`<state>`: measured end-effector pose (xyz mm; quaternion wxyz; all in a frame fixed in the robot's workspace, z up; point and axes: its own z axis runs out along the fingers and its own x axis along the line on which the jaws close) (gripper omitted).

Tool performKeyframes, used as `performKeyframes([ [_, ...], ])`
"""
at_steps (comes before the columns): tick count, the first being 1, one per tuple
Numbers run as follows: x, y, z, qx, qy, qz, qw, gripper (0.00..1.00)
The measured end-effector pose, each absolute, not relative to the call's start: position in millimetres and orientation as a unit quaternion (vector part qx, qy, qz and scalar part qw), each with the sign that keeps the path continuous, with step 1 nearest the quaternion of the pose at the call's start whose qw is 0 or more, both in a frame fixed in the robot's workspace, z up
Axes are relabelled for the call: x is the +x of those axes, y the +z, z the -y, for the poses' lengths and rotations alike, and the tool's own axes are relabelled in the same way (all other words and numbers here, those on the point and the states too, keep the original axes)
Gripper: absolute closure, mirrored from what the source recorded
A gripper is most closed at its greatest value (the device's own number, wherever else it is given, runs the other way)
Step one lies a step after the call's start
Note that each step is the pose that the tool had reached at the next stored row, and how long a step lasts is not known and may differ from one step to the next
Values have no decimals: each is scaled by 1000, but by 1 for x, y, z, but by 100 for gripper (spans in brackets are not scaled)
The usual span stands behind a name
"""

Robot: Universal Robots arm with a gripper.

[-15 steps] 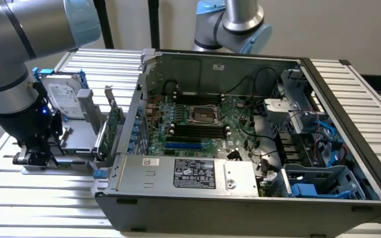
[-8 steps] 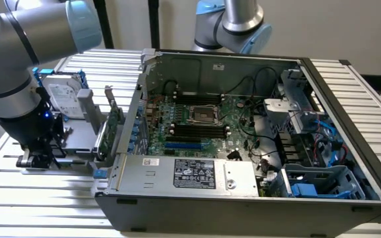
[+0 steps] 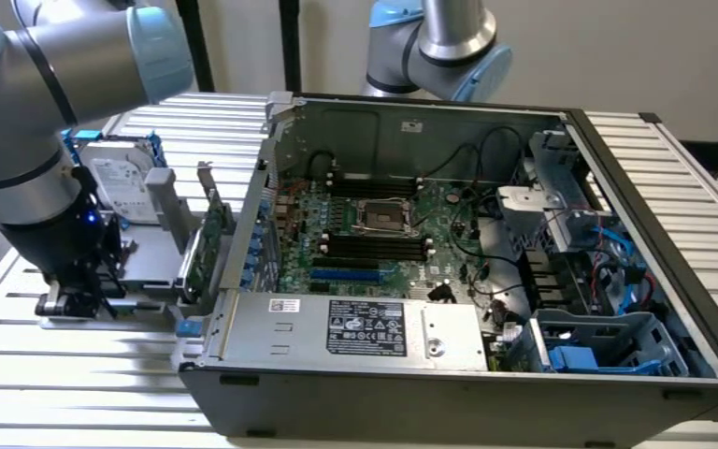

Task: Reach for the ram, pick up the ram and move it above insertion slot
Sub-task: 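Pick up the ram and move it above insertion slot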

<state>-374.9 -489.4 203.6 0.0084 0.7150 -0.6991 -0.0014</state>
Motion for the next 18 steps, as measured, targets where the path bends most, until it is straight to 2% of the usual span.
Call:
performKeyframes([
  [9,-375,198,488,719,-2,695,9,64],
  [11,-375,198,488,719,-2,695,10,66],
  [12,-375,197,488,719,-3,695,10,72],
  [13,-375,197,488,719,-3,695,10,72],
  [14,-375,197,488,719,-3,695,10,79],
  [18,-375,197,488,719,-3,695,10,81],
])
